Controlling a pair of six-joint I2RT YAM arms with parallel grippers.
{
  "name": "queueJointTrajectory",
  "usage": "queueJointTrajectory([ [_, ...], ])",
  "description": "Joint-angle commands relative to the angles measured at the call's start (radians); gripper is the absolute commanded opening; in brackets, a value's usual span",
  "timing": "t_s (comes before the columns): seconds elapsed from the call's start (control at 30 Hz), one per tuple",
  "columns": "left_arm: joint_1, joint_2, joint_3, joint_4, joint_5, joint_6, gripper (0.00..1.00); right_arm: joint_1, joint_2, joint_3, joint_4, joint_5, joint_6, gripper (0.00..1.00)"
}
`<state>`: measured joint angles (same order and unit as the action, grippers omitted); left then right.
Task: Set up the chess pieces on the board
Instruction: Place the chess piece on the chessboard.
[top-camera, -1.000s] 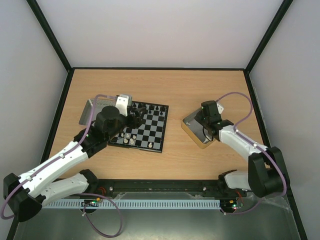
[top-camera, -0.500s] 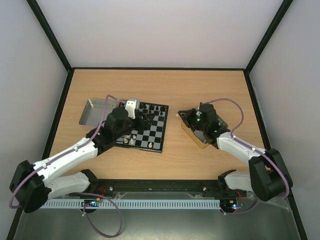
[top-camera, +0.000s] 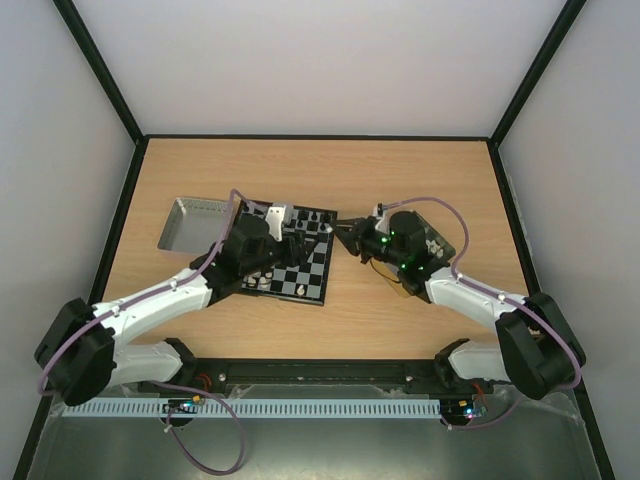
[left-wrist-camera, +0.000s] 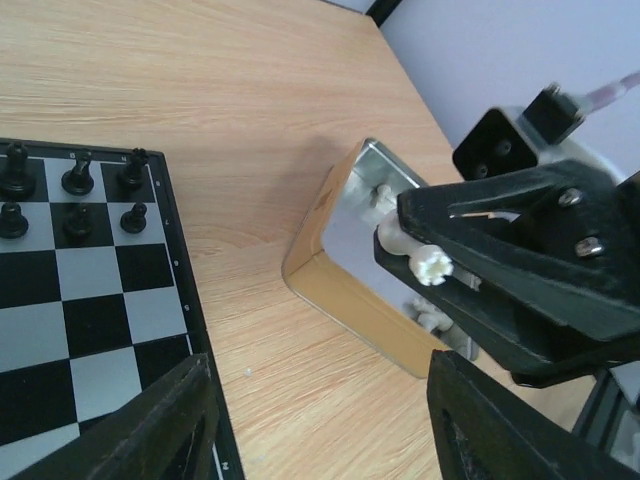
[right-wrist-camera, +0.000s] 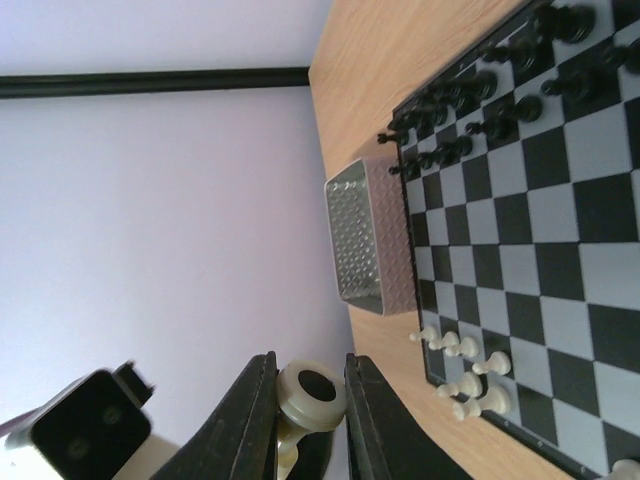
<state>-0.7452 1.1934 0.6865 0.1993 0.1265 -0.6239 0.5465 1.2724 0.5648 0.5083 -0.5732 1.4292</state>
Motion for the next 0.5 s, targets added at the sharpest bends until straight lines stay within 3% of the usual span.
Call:
queueJointTrajectory([
  [0.0, -0.002, 0.055, 0.04, 0.032, 0.049, 0.001, 0.56, 0.027, 0.008, -0.008, 0.074, -0.022, 0.052, 0.16],
  [0.47, -0.01, 0.114, 0.088, 0.021, 0.081, 0.084, 0.42, 0.077, 0.061, 0.018, 0.055, -0.048, 0.039, 0.16],
])
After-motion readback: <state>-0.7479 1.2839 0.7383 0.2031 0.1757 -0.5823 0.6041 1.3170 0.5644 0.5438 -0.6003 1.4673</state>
